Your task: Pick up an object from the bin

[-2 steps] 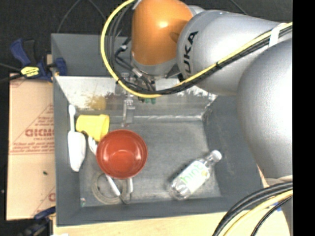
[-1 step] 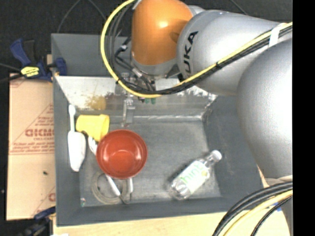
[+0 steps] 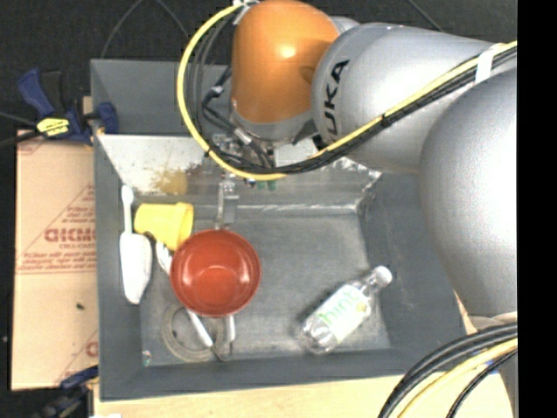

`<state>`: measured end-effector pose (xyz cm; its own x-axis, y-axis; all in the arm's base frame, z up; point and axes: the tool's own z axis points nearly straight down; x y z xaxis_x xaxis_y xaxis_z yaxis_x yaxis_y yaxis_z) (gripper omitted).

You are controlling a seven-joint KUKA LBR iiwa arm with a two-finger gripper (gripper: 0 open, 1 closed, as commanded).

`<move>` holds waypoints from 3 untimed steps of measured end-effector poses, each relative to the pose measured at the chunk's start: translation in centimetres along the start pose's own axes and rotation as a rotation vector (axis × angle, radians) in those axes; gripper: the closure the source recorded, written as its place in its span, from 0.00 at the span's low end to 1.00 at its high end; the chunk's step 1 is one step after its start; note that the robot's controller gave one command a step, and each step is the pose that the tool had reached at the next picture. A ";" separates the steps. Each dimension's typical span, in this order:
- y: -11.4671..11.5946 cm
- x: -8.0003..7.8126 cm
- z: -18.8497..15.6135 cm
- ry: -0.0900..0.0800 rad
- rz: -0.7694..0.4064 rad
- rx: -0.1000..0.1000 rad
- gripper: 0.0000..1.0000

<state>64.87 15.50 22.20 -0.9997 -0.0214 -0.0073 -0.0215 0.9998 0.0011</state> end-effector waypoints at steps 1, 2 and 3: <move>-7.9 -0.2 -5.9 -0.008 -0.087 0.003 0.00; 0.2 1.5 3.6 0.005 -0.249 -0.002 0.00; -2.9 3.1 0.3 -0.007 -0.076 -0.001 0.00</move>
Offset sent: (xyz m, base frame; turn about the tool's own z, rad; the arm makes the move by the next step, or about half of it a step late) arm -0.0180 0.0078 -0.0438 -0.2626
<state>61.82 12.55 21.90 -0.9952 -0.0971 -0.0145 -0.0972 0.9953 0.0015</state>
